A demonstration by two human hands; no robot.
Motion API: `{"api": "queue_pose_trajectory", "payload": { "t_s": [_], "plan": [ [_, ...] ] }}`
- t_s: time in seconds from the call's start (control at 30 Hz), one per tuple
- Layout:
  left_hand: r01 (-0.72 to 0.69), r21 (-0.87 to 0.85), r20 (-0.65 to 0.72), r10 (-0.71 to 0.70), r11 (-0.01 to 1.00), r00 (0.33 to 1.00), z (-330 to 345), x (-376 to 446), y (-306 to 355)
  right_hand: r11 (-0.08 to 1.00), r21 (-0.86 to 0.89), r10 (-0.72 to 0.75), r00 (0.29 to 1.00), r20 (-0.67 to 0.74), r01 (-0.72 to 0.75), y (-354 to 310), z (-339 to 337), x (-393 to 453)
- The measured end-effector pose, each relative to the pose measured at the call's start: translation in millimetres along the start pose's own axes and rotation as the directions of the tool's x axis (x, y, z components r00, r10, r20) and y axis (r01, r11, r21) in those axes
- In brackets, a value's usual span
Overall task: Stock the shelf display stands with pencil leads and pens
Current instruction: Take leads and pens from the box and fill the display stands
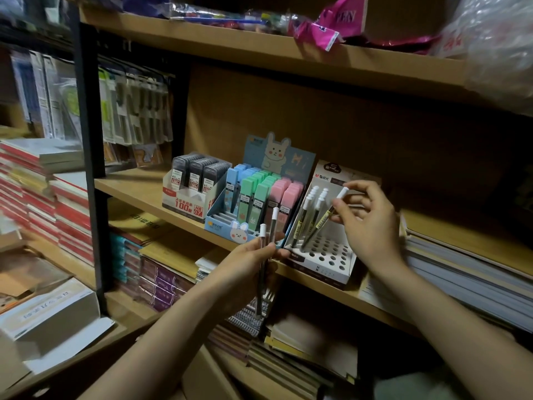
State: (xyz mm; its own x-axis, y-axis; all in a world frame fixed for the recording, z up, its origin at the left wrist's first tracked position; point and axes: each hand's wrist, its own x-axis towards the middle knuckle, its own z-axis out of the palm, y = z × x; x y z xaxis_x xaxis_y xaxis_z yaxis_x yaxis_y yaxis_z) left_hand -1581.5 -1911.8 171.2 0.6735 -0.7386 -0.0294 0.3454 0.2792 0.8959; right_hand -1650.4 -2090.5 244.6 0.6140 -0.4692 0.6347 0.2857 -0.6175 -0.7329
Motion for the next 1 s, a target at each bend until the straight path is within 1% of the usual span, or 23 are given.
{"api": "queue_pose_trajectory", "payload": {
  "t_s": [0.13,0.23,0.3,0.4,0.5,0.57,0.67,0.73,0.8,0.87,0.93,1.0],
  "plan": [
    [-0.044,0.005,-0.012,0.044,0.999,0.999,-6,-1,0,0.996,-0.086,-0.038,0.999,0.0,0.037,4,0,1],
    [-0.054,0.013,-0.008,0.054,0.998,0.998,-6,-1,-1,0.962,-0.223,-0.154,0.987,0.037,0.158,2,1,0],
    [-0.034,0.017,-0.01,0.034,0.999,0.999,-5,0,-2,0.926,-0.285,-0.228,0.969,0.095,0.246,1,4,-1],
    [-0.013,0.036,0.005,0.013,0.999,1.0,-2,-1,-2,0.899,-0.325,-0.262,0.955,0.136,0.293,1,8,-4],
    [-0.013,0.05,0.043,0.011,0.999,0.999,-3,-2,-2,0.903,-0.326,-0.252,0.959,0.13,0.282,-1,10,-4],
    [-0.029,0.032,0.081,0.027,0.999,0.996,-4,-2,-4,0.9,-0.337,-0.236,0.959,0.155,0.276,-3,9,-3],
    [-0.045,0.033,0.093,0.042,0.998,0.995,-5,-1,-6,0.883,-0.39,-0.196,0.96,0.198,0.261,-1,8,-5],
    [-0.058,0.04,0.104,0.054,0.997,0.993,-5,-1,-6,0.877,-0.41,-0.192,0.964,0.183,0.252,-1,6,-9],
    [-0.076,0.044,0.126,0.07,0.996,0.99,-3,-3,-5,0.879,-0.405,-0.218,0.967,0.132,0.253,-4,2,-14],
    [-0.101,0.054,0.15,0.092,0.993,0.984,-1,-4,-4,0.907,-0.334,-0.233,0.967,0.107,0.255,-11,0,-18],
    [-0.13,0.082,0.161,0.116,0.988,0.98,3,-5,-3,0.958,-0.222,-0.148,0.977,0.152,0.179,-19,1,-21],
    [-0.166,0.127,0.166,0.144,0.978,0.976,8,-6,-3,0.982,-0.17,-0.047,0.977,0.206,0.084,-25,5,-24]
  ]
}}
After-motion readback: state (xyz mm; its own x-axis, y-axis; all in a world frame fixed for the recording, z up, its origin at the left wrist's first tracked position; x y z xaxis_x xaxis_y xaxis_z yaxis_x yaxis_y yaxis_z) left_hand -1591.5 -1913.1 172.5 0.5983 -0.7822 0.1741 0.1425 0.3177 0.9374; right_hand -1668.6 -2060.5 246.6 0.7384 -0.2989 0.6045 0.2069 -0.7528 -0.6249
